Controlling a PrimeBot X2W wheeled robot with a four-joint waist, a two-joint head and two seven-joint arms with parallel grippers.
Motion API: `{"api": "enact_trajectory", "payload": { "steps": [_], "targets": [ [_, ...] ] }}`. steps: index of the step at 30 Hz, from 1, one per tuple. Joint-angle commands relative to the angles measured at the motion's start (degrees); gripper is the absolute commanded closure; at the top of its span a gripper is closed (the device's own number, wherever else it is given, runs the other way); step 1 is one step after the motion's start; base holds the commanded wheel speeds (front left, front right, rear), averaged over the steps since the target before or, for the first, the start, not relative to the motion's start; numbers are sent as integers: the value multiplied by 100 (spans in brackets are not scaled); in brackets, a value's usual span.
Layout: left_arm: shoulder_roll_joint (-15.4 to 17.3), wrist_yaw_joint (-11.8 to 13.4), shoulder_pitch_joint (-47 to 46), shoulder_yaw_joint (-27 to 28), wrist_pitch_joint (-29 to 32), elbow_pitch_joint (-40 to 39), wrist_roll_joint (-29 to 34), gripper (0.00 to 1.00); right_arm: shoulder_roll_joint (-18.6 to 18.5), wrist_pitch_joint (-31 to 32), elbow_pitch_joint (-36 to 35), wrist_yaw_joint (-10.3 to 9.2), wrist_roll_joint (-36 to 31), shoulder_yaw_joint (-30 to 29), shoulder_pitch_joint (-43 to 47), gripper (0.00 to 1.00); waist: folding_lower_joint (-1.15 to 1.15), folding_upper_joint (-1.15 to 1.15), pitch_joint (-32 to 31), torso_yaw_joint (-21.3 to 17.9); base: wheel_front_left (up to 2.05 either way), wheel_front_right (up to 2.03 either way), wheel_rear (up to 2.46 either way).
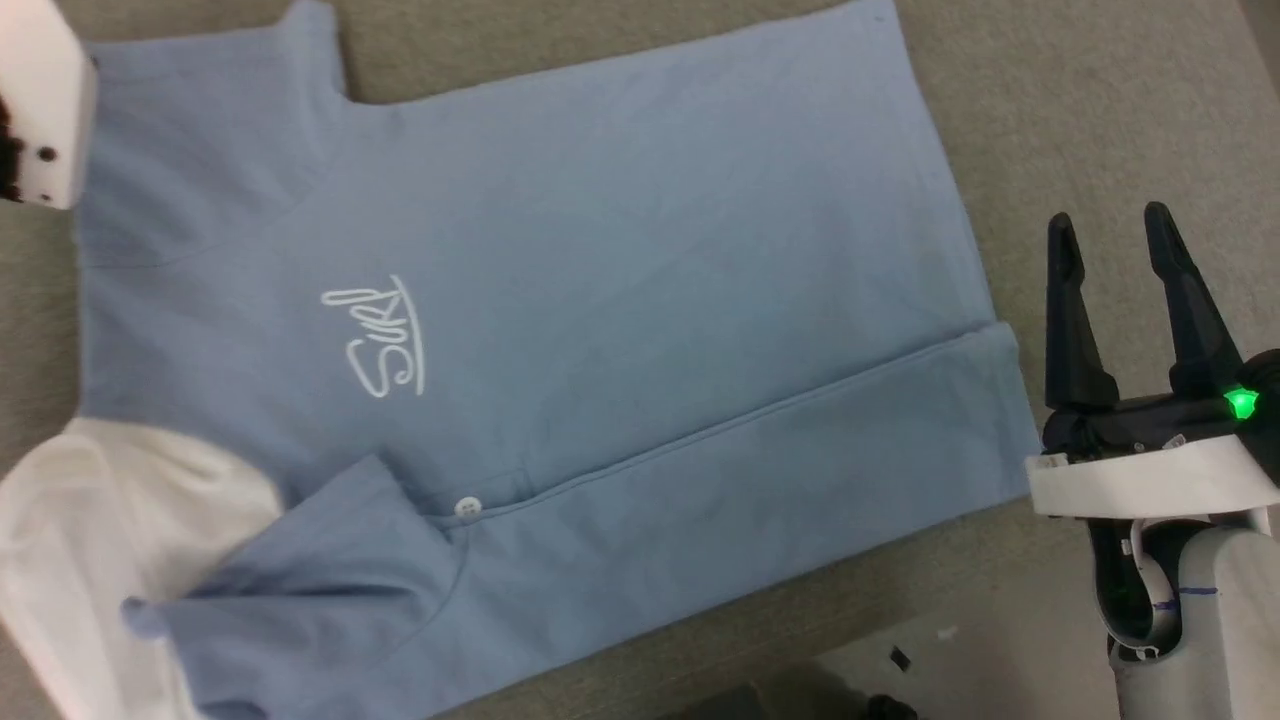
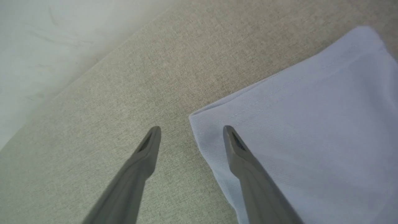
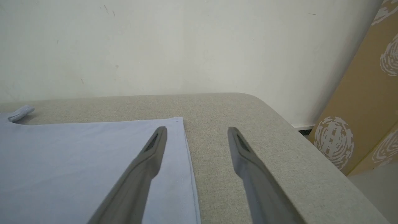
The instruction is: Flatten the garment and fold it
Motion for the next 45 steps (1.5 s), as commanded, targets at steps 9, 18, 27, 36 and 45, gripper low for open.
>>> {"api": "enact_trajectory", "payload": {
  "steps": [9,18,27,36,45],
  "targets": [
    [204,-108,-34,-201,1040,218,-240,0,22,-133,262,-11,142,-76,-90,0,-2,0,556,-463,0,0,0],
    [26,165,89,-132,69,26,-40,100,-75,77,336,-11,-302,-97,-168,0,-2,0,293,-125,0,0,0],
    [-484,163,453,-11,-1745,-360,-28,100,-1196,1566,150,-11,19,6,-431,0,-2,0,-370,606,0,0,0],
    [-721,345,1039,-186,-2503,-1633,114,100,-2850,3880,254,-11,1082,630,-1101,0,-2,0,-343,1509,0,0,0],
    [-1028,487,1485,-544,-2853,-2687,311,100,-4150,5052,948,-11,1567,1433,-2250,0,-2,0,119,2311,0,0,0]
  ]
}}
